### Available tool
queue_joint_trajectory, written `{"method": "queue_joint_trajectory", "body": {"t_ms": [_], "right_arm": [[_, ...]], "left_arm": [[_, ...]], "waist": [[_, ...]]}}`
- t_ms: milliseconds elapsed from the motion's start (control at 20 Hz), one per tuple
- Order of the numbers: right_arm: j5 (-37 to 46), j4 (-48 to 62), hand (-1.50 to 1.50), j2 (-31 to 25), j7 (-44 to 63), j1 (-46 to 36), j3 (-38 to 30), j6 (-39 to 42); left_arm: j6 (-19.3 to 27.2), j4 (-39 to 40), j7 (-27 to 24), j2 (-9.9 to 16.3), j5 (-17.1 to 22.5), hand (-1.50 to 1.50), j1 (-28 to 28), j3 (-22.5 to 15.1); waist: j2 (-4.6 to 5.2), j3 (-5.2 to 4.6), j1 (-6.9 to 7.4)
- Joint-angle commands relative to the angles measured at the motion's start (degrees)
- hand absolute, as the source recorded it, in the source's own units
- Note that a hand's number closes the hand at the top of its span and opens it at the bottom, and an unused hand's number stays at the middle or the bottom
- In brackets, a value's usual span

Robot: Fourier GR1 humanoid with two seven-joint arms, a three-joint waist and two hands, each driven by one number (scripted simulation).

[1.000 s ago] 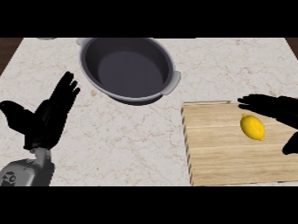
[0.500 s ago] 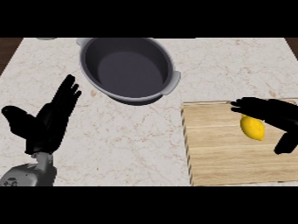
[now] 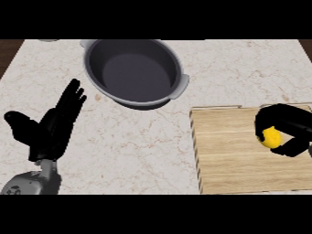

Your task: Pick the lemon from the tray and place it in the pot

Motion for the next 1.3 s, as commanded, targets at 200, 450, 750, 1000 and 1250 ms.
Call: {"method": "queue_joint_trajectory", "body": {"t_ms": [200, 450, 750, 1000, 1250], "right_arm": [[-1.5, 3.1, 1.5, 13.3, 29.2, 2.4, -7.3, 0.5], [-3.9, 5.4, 1.5, 17.6, 44.2, 5.8, -14.9, -4.3], [-1.1, 0.8, 1.5, 23.0, 63.2, 4.4, -19.0, -13.4], [4.5, -5.5, 1.5, 28.5, 77.6, 1.5, -18.4, -20.2], [13.9, -11.9, 1.5, 34.7, 91.8, -4.7, -14.5, -26.0]], "left_arm": [[-0.2, 0.8, -0.6, 0.6, -0.4, 0.0, 0.4, 1.7], [0.9, 0.5, -0.3, 0.8, -0.4, 0.0, 1.2, 2.8], [1.3, 0.8, -0.2, 1.1, -0.9, 0.0, 2.0, 3.1], [0.8, 0.8, 0.4, 1.4, -0.9, 0.0, 2.1, 2.8], [0.3, 1.4, 0.4, 1.0, -0.8, 0.0, 2.1, 1.9]], "waist": [[-0.54, -0.4, -2.43], [-1.15, -0.87, -6.61], [-2.39, -1.49, -6.53], [-3.1, -1.44, -5.2], [-3.25, -1.43, -3.23]]}}
